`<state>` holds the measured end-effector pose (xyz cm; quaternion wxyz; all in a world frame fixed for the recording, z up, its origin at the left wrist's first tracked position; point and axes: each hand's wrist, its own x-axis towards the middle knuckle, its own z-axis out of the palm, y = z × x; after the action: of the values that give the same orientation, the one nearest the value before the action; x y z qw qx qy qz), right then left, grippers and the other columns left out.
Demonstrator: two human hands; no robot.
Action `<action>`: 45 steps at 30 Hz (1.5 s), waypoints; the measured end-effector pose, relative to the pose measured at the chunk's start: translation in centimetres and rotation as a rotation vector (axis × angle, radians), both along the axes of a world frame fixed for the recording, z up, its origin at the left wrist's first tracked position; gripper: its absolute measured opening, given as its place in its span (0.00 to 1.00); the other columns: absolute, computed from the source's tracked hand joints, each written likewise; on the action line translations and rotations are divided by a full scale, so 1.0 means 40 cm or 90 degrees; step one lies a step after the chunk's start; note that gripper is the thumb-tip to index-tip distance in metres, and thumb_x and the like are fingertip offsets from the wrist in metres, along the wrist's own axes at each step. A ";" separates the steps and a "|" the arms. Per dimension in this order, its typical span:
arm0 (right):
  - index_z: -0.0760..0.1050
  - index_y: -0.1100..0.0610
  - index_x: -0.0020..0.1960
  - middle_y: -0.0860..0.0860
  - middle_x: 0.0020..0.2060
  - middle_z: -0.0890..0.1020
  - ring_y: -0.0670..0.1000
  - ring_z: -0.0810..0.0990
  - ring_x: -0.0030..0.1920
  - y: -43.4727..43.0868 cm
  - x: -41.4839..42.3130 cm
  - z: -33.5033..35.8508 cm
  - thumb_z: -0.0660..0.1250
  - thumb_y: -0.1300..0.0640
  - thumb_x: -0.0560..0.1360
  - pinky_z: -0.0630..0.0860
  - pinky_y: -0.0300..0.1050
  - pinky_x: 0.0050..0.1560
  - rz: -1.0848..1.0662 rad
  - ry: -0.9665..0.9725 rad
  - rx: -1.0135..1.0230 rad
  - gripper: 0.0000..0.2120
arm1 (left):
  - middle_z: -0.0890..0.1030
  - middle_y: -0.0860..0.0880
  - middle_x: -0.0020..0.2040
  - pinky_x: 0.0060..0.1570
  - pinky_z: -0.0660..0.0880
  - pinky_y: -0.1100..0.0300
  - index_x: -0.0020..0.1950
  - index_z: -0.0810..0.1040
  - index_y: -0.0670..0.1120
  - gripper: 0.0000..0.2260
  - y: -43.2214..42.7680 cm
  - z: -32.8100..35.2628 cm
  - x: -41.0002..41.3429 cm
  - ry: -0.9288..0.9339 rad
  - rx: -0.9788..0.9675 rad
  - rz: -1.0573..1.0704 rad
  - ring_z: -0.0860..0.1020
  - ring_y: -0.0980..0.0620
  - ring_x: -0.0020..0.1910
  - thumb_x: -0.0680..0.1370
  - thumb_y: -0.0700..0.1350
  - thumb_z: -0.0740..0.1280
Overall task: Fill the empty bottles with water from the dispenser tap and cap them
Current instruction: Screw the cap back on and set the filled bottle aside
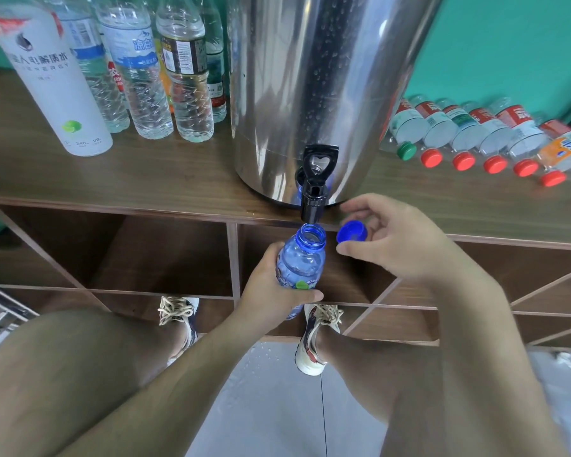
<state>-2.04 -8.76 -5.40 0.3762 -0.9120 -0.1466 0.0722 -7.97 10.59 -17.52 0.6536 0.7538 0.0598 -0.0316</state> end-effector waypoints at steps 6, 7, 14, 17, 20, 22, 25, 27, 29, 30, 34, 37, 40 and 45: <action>0.77 0.48 0.56 0.47 0.49 0.83 0.46 0.78 0.43 0.037 -0.012 -0.003 0.84 0.60 0.66 0.80 0.44 0.50 0.033 0.081 0.093 0.24 | 0.80 0.58 0.55 0.44 0.75 0.74 0.64 0.69 0.56 0.35 -0.008 -0.001 -0.001 -0.002 0.032 -0.038 0.79 0.69 0.51 0.66 0.38 0.84; 0.77 0.47 0.55 0.46 0.49 0.84 0.46 0.78 0.44 0.040 -0.016 0.001 0.85 0.59 0.66 0.79 0.43 0.51 0.031 0.072 0.090 0.24 | 0.80 0.58 0.55 0.44 0.75 0.74 0.63 0.70 0.56 0.34 -0.009 -0.001 -0.002 -0.003 0.034 -0.041 0.79 0.69 0.51 0.66 0.37 0.83; 0.84 0.48 0.51 0.47 0.44 0.87 0.42 0.82 0.38 0.040 -0.034 0.024 0.83 0.59 0.68 0.79 0.40 0.48 0.079 0.051 0.049 0.15 | 0.80 0.61 0.52 0.43 0.74 0.75 0.57 0.70 0.59 0.32 -0.013 -0.004 0.001 -0.008 0.068 -0.061 0.79 0.72 0.48 0.66 0.36 0.83; 0.85 0.46 0.53 0.46 0.46 0.87 0.47 0.85 0.44 0.035 -0.036 0.033 0.82 0.63 0.70 0.82 0.42 0.56 0.083 0.072 0.018 0.17 | 0.80 0.61 0.53 0.44 0.75 0.74 0.56 0.70 0.61 0.32 -0.012 -0.006 0.001 -0.005 0.087 -0.066 0.79 0.70 0.50 0.66 0.38 0.83; 0.84 0.44 0.52 0.45 0.49 0.86 0.44 0.86 0.49 0.034 -0.038 0.041 0.80 0.67 0.70 0.81 0.42 0.60 0.092 0.076 -0.009 0.19 | 0.79 0.61 0.53 0.43 0.75 0.75 0.60 0.69 0.61 0.33 -0.014 -0.006 -0.002 -0.001 0.108 -0.071 0.79 0.69 0.51 0.67 0.38 0.83; 0.84 0.45 0.50 0.46 0.52 0.83 0.42 0.85 0.50 0.033 -0.042 0.048 0.80 0.68 0.70 0.81 0.40 0.60 0.096 0.071 -0.011 0.20 | 0.79 0.62 0.52 0.42 0.73 0.77 0.61 0.68 0.61 0.33 -0.019 -0.002 -0.005 0.000 0.130 -0.077 0.78 0.71 0.50 0.67 0.40 0.83; 0.83 0.46 0.49 0.46 0.53 0.82 0.38 0.83 0.50 0.029 -0.047 0.060 0.79 0.70 0.70 0.79 0.34 0.58 0.099 0.074 -0.028 0.20 | 0.79 0.62 0.51 0.40 0.73 0.78 0.60 0.68 0.61 0.33 -0.025 0.004 -0.011 0.003 0.144 -0.085 0.76 0.75 0.49 0.67 0.41 0.83; 0.84 0.46 0.48 0.47 0.53 0.83 0.41 0.84 0.52 0.024 -0.047 0.063 0.79 0.71 0.69 0.80 0.39 0.61 0.109 0.083 -0.027 0.21 | 0.79 0.62 0.51 0.42 0.74 0.75 0.60 0.68 0.61 0.32 -0.025 0.012 -0.014 0.008 0.151 -0.093 0.78 0.70 0.50 0.67 0.42 0.82; 0.84 0.46 0.48 0.48 0.52 0.84 0.45 0.85 0.54 0.020 -0.046 0.066 0.78 0.72 0.69 0.81 0.43 0.63 0.117 0.091 -0.024 0.21 | 0.80 0.61 0.51 0.47 0.77 0.68 0.60 0.70 0.60 0.31 -0.022 0.022 -0.014 0.013 0.152 -0.104 0.80 0.64 0.50 0.66 0.41 0.82; 0.84 0.46 0.48 0.49 0.52 0.84 0.46 0.85 0.53 0.019 -0.048 0.071 0.78 0.72 0.69 0.81 0.44 0.63 0.119 0.092 -0.029 0.21 | 0.81 0.60 0.51 0.49 0.78 0.65 0.60 0.71 0.59 0.30 -0.018 0.029 -0.014 0.016 0.150 -0.111 0.81 0.62 0.50 0.66 0.41 0.82; 0.84 0.47 0.48 0.46 0.43 0.85 0.44 0.84 0.41 0.020 -0.057 0.098 0.83 0.58 0.69 0.82 0.44 0.51 0.086 0.085 -0.088 0.13 | 0.81 0.60 0.51 0.52 0.81 0.61 0.61 0.72 0.58 0.31 -0.009 0.058 -0.019 0.016 0.155 -0.146 0.81 0.62 0.50 0.65 0.39 0.81; 0.80 0.53 0.45 0.49 0.36 0.81 0.48 0.77 0.33 0.040 -0.063 0.100 0.77 0.36 0.69 0.75 0.46 0.39 0.025 0.061 -0.207 0.20 | 0.81 0.61 0.50 0.52 0.81 0.60 0.60 0.73 0.59 0.30 -0.009 0.073 -0.028 0.007 0.149 -0.148 0.80 0.64 0.49 0.65 0.40 0.81; 0.77 0.59 0.44 0.55 0.38 0.83 0.55 0.80 0.39 0.049 -0.067 0.100 0.67 0.24 0.66 0.76 0.50 0.42 -0.012 0.022 -0.260 0.35 | 0.81 0.62 0.49 0.50 0.80 0.62 0.61 0.74 0.57 0.30 -0.010 0.085 -0.033 0.001 0.136 -0.154 0.81 0.63 0.48 0.65 0.39 0.81; 0.77 0.35 0.60 0.42 0.46 0.83 0.38 0.79 0.41 0.021 -0.093 0.152 0.76 0.34 0.68 0.73 0.35 0.43 0.061 0.087 -0.196 0.23 | 0.81 0.65 0.49 0.43 0.76 0.70 0.61 0.73 0.58 0.30 -0.002 0.099 -0.028 0.006 0.127 -0.162 0.81 0.65 0.47 0.65 0.39 0.81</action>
<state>-5.76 -7.93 0.67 0.2370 -0.9439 -0.1514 0.1732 -9.07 10.51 -13.56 0.5660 0.8164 -0.0302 -0.1111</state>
